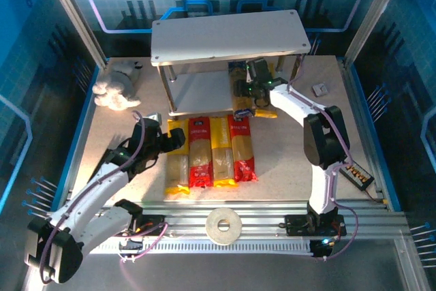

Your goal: Place and organize the pasta boxes and bags onto the shelf

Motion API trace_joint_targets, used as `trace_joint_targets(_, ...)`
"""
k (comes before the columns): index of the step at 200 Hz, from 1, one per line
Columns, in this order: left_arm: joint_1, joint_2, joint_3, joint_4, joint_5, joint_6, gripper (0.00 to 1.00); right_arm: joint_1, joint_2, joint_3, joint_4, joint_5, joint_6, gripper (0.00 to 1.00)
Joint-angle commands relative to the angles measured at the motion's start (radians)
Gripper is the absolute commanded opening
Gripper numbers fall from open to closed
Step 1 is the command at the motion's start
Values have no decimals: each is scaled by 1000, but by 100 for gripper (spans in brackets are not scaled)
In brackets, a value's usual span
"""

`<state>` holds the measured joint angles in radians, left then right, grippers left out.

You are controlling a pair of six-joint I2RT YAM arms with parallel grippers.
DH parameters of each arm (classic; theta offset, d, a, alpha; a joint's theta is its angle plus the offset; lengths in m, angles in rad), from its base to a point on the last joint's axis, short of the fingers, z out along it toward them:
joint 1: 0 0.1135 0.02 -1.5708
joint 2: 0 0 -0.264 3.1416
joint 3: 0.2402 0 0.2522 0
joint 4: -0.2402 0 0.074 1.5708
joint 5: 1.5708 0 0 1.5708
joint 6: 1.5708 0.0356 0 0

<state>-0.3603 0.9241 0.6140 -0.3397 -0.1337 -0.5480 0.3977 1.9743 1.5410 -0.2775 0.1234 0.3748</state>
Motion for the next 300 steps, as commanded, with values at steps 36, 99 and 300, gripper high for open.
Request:
trace_joint_targets(36,-5,-16,-66,-6,6,-10,94,34,-321,-181,-16,-10,-49,69)
trace_joint_targets(99,-51,118,-118,3,-4,-96,95,106,-542,-350,-147,-110,-28,71)
trace_joint_targets(300,-151,613,-12,78,12,-60,62,89,-635,-375,-133,-143,-27,74)
